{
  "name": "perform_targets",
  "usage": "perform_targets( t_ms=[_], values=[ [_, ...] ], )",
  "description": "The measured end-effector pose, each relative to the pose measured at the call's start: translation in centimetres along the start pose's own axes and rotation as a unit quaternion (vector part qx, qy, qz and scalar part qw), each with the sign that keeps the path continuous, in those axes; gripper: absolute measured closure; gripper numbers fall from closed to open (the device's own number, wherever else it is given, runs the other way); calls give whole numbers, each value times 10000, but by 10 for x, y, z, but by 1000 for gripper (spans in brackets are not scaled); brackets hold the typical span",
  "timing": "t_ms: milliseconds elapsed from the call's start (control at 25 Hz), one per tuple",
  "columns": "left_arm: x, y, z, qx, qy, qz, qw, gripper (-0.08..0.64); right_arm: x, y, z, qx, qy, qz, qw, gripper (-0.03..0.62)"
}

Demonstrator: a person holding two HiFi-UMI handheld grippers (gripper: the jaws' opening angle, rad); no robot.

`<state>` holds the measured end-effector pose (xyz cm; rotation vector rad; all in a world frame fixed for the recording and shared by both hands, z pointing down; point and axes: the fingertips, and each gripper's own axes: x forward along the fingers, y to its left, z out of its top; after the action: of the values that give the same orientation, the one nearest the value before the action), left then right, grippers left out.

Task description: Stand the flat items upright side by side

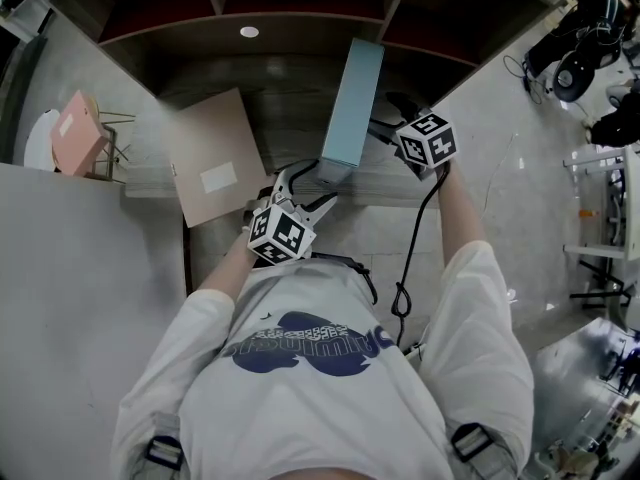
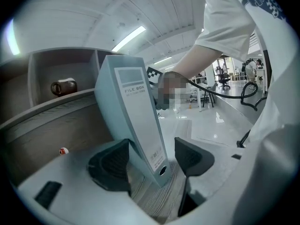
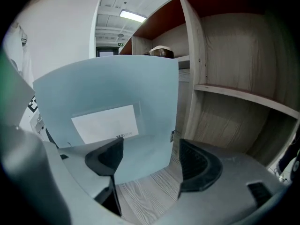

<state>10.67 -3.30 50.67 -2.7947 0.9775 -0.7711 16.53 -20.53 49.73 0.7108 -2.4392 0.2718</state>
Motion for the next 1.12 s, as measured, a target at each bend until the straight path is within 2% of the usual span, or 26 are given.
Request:
perform_targets(
  t_ms=[280,480,640,720,920,1000,1120],
  values=[
    [7,-4,3,68,-4,-130,9999,247,6,-6,3,-5,207,100,9997,225],
    [9,-2,3,107,-12,-237,9997,247,3,0,-13,-296,671,58,9973,225],
    [9,0,1,133,-34,-352,9993,249,-13,12,-21,-109,633,77,9979,225],
    [9,3,2,163,-42,-382,9991,250,-27,27,-24,-30,611,248,9978,225],
    [13,18,7,179,-99,-397,9990,250,-59,90,-18,213,420,1138,9924,225],
    [14,23,9,208,-141,-457,9986,250,-63,111,-11,256,271,1279,9911,225],
    [16,33,11,178,-214,-564,9980,250,-59,128,0,237,145,1226,9921,225]
  ],
)
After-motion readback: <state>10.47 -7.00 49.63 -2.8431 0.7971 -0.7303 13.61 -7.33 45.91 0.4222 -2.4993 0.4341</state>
